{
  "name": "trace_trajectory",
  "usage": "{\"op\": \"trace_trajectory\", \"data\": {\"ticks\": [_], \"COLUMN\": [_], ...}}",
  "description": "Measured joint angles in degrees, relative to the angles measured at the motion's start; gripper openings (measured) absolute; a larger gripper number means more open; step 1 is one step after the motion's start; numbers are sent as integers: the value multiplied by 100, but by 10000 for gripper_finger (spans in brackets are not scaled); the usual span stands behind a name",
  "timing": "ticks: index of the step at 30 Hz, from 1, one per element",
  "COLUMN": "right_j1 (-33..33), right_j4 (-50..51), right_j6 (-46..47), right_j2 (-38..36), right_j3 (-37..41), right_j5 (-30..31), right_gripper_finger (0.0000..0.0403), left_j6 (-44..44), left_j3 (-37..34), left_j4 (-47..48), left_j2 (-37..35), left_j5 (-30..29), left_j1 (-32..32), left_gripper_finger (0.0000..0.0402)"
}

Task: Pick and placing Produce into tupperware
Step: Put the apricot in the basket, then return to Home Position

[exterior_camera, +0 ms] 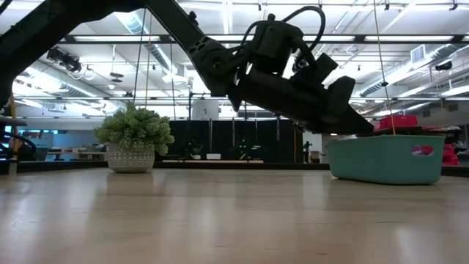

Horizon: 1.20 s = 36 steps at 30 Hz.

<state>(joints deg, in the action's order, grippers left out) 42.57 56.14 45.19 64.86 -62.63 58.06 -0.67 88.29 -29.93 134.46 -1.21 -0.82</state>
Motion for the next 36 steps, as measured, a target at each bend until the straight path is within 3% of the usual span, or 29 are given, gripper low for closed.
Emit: {"op": "trace_trajectory", "data": {"ticks": [6,14,20,24,31,36], "right_j1": [0,0,-270,-587,-769,-784], "right_j4": [16,-12,-47,-60,-703,-1911], "right_j6": [-28,-63,-702,103,599,123], "right_j2": [2,2,-15,-55,68,-211], "right_j3": [0,0,2,2,668,1346], "right_j5": [-85,-549,94,175,-487,-605], "right_gripper_finger": [144,144,144,144,144,144], "left_j6": [-49,-627,-378,5,549,949], "left_j3": [-9,-4,-7,-7,-4,-212], "left_j4": [936,4370,6334,7125,8089,8639], "left_j2": [-594,-2428,-3950,-4938,-6500,-7312], "left_j5": [0,-9,-16,-16,-52,-68], "left_j1": [-14,-103,-116,-86,-83,-83], "left_gripper_finger": [150,141,129,126,138,146]}}
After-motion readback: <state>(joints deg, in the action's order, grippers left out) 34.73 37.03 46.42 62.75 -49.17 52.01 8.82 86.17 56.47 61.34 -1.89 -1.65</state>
